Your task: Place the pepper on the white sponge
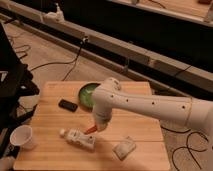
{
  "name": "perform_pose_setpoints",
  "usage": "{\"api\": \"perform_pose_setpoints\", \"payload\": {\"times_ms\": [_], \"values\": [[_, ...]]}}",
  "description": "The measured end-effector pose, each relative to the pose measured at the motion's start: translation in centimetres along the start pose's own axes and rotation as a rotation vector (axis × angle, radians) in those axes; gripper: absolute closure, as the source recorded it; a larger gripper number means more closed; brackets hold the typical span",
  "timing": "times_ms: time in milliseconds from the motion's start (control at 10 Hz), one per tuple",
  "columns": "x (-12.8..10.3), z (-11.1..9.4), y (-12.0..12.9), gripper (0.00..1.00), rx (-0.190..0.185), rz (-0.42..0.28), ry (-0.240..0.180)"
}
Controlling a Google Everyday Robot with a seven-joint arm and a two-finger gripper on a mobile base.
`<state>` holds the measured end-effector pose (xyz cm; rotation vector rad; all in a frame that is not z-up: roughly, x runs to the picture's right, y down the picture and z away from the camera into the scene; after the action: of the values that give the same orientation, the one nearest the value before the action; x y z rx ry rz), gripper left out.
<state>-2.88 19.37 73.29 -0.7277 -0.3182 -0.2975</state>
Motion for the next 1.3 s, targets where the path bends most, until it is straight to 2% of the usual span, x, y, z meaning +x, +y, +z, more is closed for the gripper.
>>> {"api": "perform_pose_setpoints", "payload": {"times_ms": [400, 500, 800, 1000, 1300], "values": [[0.2, 0.0, 0.0, 1.00, 0.000, -0.001, 0.002], [0.9, 0.2, 0.2, 1.00, -0.007, 0.007, 0.008], [5.8, 1.1, 3.4, 1.00, -0.041, 0.151, 0.012], [8.4, 1.6, 5.1, 1.00, -0.032, 0.257, -0.021], [12.6, 2.5, 8.2, 1.00, -0.049, 0.388, -0.034]]}}
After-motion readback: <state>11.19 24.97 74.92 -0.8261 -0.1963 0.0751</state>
